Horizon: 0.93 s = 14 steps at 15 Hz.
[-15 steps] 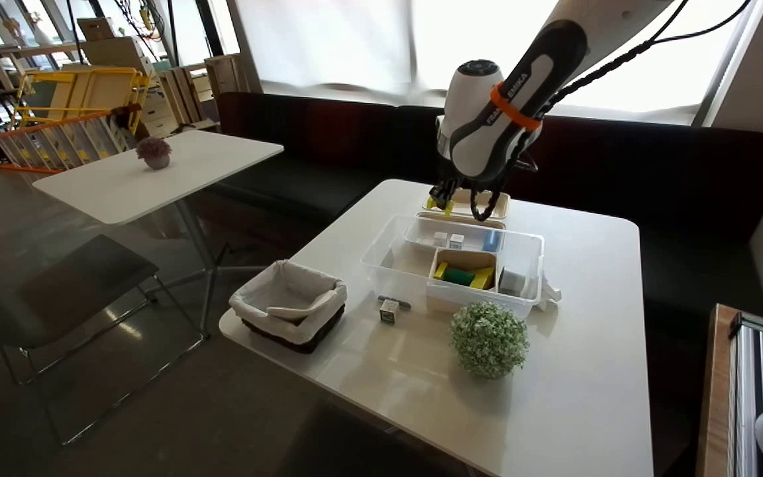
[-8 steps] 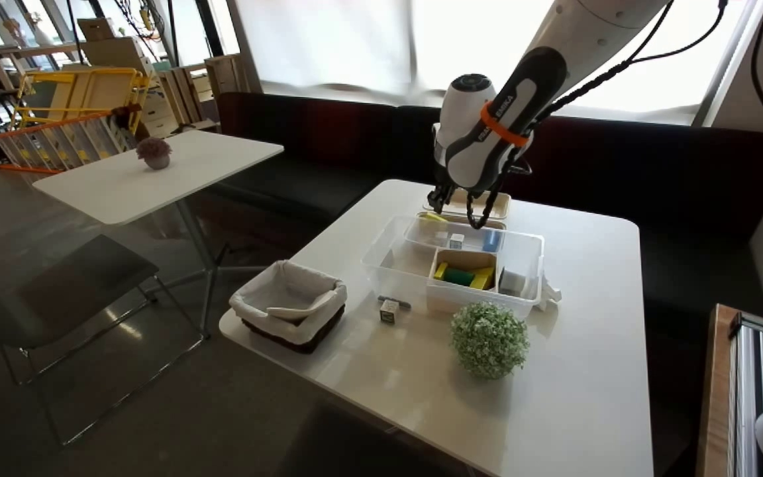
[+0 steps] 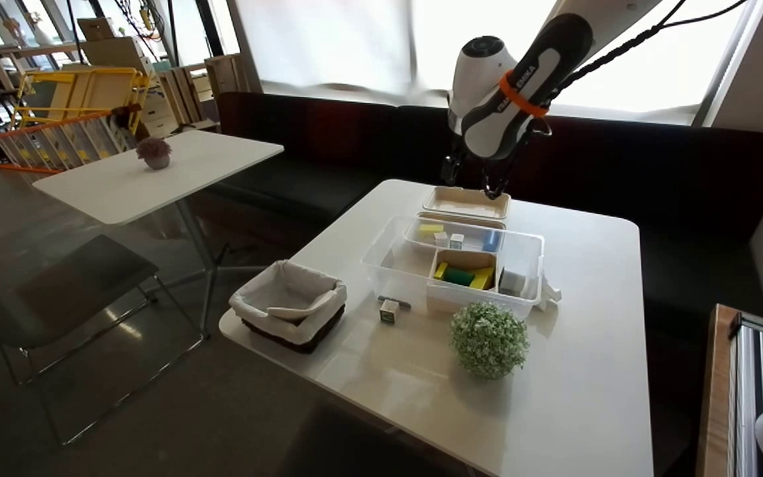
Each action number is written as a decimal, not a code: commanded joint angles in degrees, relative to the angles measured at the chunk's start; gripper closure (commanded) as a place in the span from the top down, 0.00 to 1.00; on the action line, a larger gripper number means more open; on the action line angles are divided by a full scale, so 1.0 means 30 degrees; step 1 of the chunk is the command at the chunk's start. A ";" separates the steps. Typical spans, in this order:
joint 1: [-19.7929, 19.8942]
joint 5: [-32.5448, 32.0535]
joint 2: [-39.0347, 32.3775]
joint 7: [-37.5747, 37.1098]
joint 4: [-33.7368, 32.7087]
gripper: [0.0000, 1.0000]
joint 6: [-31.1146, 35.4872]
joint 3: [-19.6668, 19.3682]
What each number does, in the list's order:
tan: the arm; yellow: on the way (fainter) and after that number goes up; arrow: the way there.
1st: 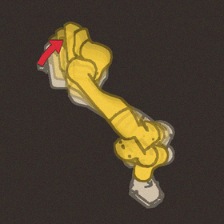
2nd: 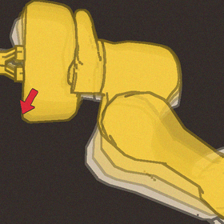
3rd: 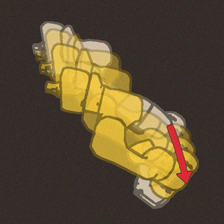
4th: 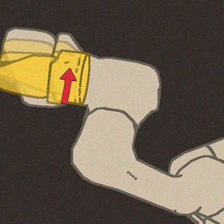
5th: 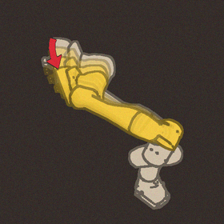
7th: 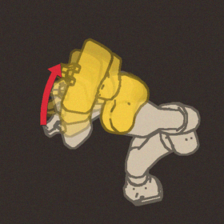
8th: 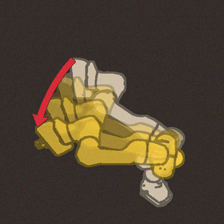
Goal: Move the yellow wooden brick from the transparent box into the white paper box
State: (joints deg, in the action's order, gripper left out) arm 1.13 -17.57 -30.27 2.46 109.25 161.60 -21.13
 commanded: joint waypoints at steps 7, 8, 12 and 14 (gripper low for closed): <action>-0.0055 -0.4496 0.5461 -0.1534 0.2608 1.00 -0.6567 -0.0969; 0.0429 -0.3976 0.4087 -0.1619 0.1309 1.00 -0.5926 -0.0323; 0.0973 -0.3944 0.4438 -0.1534 0.1385 1.00 -0.6081 0.0173; 0.0970 -0.3937 0.4308 -0.1531 0.1356 1.00 -0.6079 0.0243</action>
State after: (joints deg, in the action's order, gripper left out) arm 1.68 -28.38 -17.57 -1.64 113.56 143.79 -22.86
